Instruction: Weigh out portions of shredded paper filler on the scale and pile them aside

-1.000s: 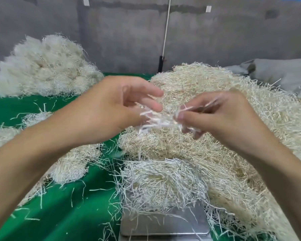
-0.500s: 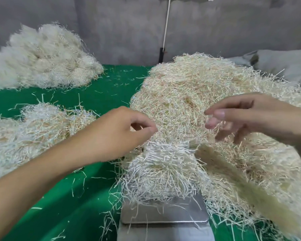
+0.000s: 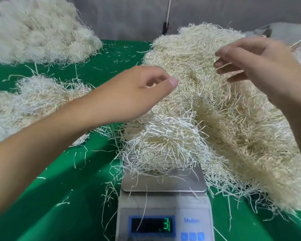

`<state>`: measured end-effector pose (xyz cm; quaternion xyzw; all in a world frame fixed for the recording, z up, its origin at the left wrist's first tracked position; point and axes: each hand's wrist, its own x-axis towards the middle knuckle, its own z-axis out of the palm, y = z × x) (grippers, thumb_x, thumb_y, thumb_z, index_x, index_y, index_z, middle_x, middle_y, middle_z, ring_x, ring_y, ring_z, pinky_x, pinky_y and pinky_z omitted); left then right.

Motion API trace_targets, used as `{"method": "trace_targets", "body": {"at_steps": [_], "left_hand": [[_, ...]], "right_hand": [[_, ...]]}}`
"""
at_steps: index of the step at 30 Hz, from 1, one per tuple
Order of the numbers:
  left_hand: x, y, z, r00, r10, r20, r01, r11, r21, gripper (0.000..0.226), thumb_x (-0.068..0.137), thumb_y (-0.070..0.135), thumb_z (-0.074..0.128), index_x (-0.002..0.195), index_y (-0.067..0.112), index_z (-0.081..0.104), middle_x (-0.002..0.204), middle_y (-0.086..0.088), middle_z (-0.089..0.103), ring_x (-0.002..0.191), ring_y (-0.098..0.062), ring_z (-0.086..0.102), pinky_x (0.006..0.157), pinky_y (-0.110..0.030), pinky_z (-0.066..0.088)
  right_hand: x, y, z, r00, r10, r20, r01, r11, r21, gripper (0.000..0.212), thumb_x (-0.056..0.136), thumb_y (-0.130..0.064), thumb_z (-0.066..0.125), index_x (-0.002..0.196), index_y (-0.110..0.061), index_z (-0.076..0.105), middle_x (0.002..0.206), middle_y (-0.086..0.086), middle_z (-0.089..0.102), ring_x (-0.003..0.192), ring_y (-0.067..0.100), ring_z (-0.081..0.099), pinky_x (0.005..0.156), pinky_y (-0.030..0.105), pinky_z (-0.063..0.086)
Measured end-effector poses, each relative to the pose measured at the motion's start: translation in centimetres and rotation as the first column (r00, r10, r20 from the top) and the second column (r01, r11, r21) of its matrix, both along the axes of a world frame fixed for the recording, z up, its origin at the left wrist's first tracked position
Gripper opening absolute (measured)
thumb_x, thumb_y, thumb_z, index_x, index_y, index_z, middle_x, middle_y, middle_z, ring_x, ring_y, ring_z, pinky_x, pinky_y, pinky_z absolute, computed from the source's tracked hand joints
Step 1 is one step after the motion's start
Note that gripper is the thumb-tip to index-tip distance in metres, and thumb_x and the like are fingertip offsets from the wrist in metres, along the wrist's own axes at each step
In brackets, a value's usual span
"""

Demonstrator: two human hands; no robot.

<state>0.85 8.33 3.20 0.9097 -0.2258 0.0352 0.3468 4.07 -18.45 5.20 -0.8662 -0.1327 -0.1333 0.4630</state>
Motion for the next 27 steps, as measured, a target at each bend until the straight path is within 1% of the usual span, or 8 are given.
{"method": "trace_targets", "body": {"at_steps": [6, 9, 11, 14, 17, 19, 24, 27], "left_hand": [[0.6, 0.9, 0.7, 0.998, 0.043, 0.038, -0.041, 0.998, -0.049, 0.039, 0.094, 0.066, 0.037, 0.116, 0.045, 0.061, 0.107, 0.032, 0.062, 0.091, 0.024, 0.054, 0.071, -0.014, 0.037], [1.8, 1.3, 1.2, 0.993, 0.113, 0.024, -0.109, 0.987, -0.122, 0.044, 0.094, 0.065, 0.036, 0.112, 0.036, 0.064, 0.118, 0.003, 0.067, 0.102, -0.007, 0.064, 0.074, -0.02, 0.039], [2.5, 1.5, 1.4, 0.989, 0.148, 0.001, -0.146, 0.978, -0.152, 0.042, 0.095, 0.063, 0.037, 0.109, 0.035, 0.065, 0.116, 0.003, 0.068, 0.108, -0.015, 0.063, 0.086, -0.027, 0.044], [3.5, 1.9, 1.2, 0.987, 0.159, -0.033, -0.162, 0.972, -0.172, 0.033, 0.096, 0.058, 0.041, 0.107, 0.04, 0.066, 0.107, 0.022, 0.068, 0.101, 0.004, 0.061, 0.089, -0.028, 0.045], [4.6, 2.3, 0.7, 0.988, 0.154, -0.019, -0.155, 0.973, -0.173, 0.026, 0.095, 0.055, 0.047, 0.105, 0.042, 0.067, 0.105, 0.027, 0.068, 0.091, 0.014, 0.06, 0.075, -0.017, 0.04], [5.6, 2.1, 0.4, 0.988, 0.15, 0.021, -0.146, 0.98, -0.137, 0.019, 0.094, 0.05, 0.053, 0.103, 0.041, 0.068, 0.098, 0.03, 0.067, 0.085, 0.019, 0.058, 0.069, -0.013, 0.039], [9.4, 0.7, -1.1, 0.986, 0.151, 0.067, -0.152, 0.988, 0.014, 0.007, 0.092, 0.032, 0.065, 0.094, 0.032, 0.072, 0.085, 0.024, 0.065, 0.074, 0.015, 0.059, 0.065, -0.014, 0.042], [11.0, -0.2, -2.6, 0.994, 0.111, 0.0, -0.111, 0.991, 0.074, 0.004, 0.09, 0.029, 0.068, 0.088, 0.028, 0.072, 0.083, 0.021, 0.066, 0.071, 0.012, 0.059, 0.063, -0.015, 0.04]], "right_hand": [[-0.4, 1.0, -0.1, 1.0, -0.016, 0.01, 0.016, 1.0, -0.012, 0.023, 0.095, -0.04, 0.06, 0.106, -0.024, 0.071, 0.101, -0.007, 0.074, 0.097, 0.008, 0.07, 0.092, 0.041, 0.055], [-0.2, 1.1, 0.1, 0.999, -0.023, 0.034, 0.023, 1.0, -0.009, 0.02, 0.096, -0.037, 0.06, 0.106, -0.023, 0.071, 0.101, -0.006, 0.074, 0.098, 0.01, 0.069, 0.091, 0.041, 0.056], [0.2, 1.1, 0.1, 0.998, -0.023, 0.052, 0.023, 1.0, -0.007, 0.015, 0.096, -0.034, 0.061, 0.104, -0.026, 0.07, 0.101, -0.004, 0.074, 0.098, 0.013, 0.069, 0.089, 0.038, 0.055], [1.3, 1.1, -0.3, 0.998, -0.026, 0.064, 0.026, 1.0, -0.003, 0.013, 0.097, -0.029, 0.06, 0.105, -0.028, 0.07, 0.099, -0.006, 0.074, 0.098, 0.013, 0.068, 0.083, 0.031, 0.055], [2.6, 1.1, -1.1, 0.998, -0.029, 0.057, 0.032, 0.998, -0.052, 0.013, 0.096, -0.028, 0.059, 0.104, -0.032, 0.068, 0.096, -0.014, 0.071, 0.087, -0.004, 0.066, 0.068, 0.014, 0.052], [4.1, 1.2, -1.7, 0.998, -0.042, 0.056, 0.052, 0.981, -0.186, 0.015, 0.095, -0.027, 0.061, 0.108, -0.031, 0.067, 0.097, -0.016, 0.069, 0.081, -0.005, 0.065, 0.062, 0.013, 0.05], [8.1, 2.9, -3.6, 0.995, -0.033, -0.095, -0.042, 0.729, -0.683, 0.049, 0.09, -0.016, 0.069, 0.135, -0.025, 0.054, 0.116, -0.006, 0.064, 0.08, 0.001, 0.056, 0.085, 0.028, 0.051], [9.9, 4.0, -5.5, 0.982, -0.008, -0.187, -0.15, 0.562, -0.814, 0.067, 0.084, -0.01, 0.072, 0.142, -0.028, 0.046, 0.115, -0.011, 0.06, 0.082, 0.003, 0.056, 0.083, 0.028, 0.049]]}}
